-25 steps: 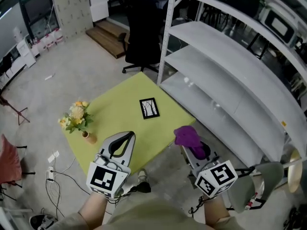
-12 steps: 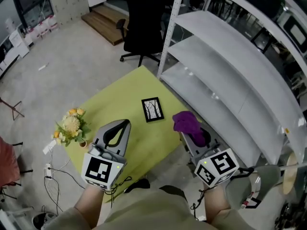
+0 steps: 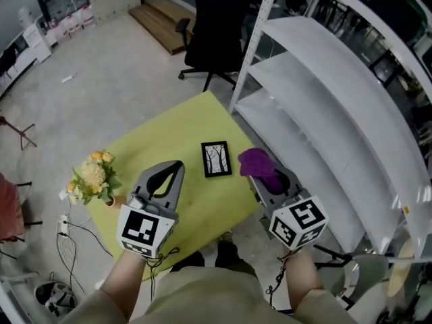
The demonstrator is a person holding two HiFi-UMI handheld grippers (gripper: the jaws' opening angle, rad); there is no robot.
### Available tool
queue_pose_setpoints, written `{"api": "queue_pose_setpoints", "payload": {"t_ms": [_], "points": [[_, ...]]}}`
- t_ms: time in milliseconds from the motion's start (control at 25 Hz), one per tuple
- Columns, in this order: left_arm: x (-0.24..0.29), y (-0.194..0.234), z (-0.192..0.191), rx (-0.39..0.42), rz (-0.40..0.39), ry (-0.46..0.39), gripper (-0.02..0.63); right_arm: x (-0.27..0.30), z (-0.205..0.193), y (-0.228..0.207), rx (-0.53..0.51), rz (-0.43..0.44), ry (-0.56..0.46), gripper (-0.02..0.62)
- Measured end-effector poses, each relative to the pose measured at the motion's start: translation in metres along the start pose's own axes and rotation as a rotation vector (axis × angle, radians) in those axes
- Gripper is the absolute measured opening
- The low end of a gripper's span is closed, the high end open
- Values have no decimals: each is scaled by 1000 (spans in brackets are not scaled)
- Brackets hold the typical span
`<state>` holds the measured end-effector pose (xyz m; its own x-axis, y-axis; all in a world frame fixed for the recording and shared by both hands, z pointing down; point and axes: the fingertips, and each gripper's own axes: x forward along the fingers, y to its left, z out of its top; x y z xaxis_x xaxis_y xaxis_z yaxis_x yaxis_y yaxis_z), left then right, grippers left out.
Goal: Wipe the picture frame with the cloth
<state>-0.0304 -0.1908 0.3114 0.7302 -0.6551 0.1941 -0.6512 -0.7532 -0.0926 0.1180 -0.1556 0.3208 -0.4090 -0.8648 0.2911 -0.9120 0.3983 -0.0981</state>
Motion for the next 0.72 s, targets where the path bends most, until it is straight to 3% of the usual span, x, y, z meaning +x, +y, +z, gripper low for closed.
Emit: {"api": "queue_pose_setpoints", "payload": {"t_ms": [360,720], "points": [[51,5,-38,-29,126,114,8,63,-19,-38,-44,192,86,110],[106,3,-104,-93,151,242,8,145,-59,-66,-166,348,232,110]]}}
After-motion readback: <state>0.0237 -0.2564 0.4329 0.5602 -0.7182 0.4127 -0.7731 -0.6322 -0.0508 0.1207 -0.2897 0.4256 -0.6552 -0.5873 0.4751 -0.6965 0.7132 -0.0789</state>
